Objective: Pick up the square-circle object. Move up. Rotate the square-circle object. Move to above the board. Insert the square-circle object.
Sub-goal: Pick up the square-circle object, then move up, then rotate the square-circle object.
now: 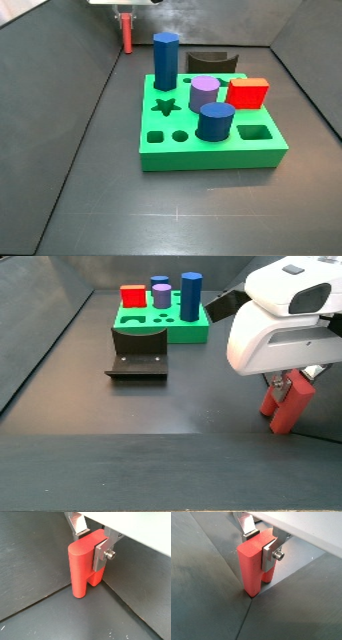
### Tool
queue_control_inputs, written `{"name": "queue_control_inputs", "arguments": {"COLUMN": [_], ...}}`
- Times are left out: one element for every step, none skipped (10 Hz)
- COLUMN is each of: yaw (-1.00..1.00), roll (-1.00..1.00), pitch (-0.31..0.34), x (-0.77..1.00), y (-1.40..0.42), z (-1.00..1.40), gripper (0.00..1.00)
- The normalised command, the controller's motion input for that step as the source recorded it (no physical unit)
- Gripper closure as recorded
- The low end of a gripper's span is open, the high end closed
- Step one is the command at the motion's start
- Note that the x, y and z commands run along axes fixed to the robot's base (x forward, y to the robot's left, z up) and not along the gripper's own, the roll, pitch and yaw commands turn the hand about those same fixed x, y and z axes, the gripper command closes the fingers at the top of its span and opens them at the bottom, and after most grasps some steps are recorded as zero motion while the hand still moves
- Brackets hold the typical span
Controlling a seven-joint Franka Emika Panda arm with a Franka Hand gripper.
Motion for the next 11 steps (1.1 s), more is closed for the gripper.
{"name": "queue_control_inputs", "arguments": {"yaw": [0.0, 0.0, 0.0, 0.0, 0.0, -0.01, -0.01, -0.01, -0.01, 0.0, 0.01], "roll": [0.0, 0.0, 0.0, 0.0, 0.0, 0.02, 0.03, 0.05, 0.06, 0.0, 0.0], "pitch": [0.0, 0.0, 0.0, 0.004, 0.022, 0.041, 0.048, 0.065, 0.072, 0.0, 0.013], "x": [0.0, 0.0, 0.0, 0.0, -0.02, -0.02, -0.02, -0.02, -0.02, 0.49, 0.49], "y": [0.0, 0.0, 0.0, 0.0, 0.0, 0.0, 0.0, 0.0, 0.0, -1.0, -1.0], "z": [0.0, 0.0, 0.83, 0.82, 0.74, 0.58, 0.49, 0.31, 0.21, 0.6, 0.59], "gripper": [1.0, 1.0, 1.0, 1.0, 1.0, 1.0, 1.0, 1.0, 1.0, 1.0, 1.0]}}
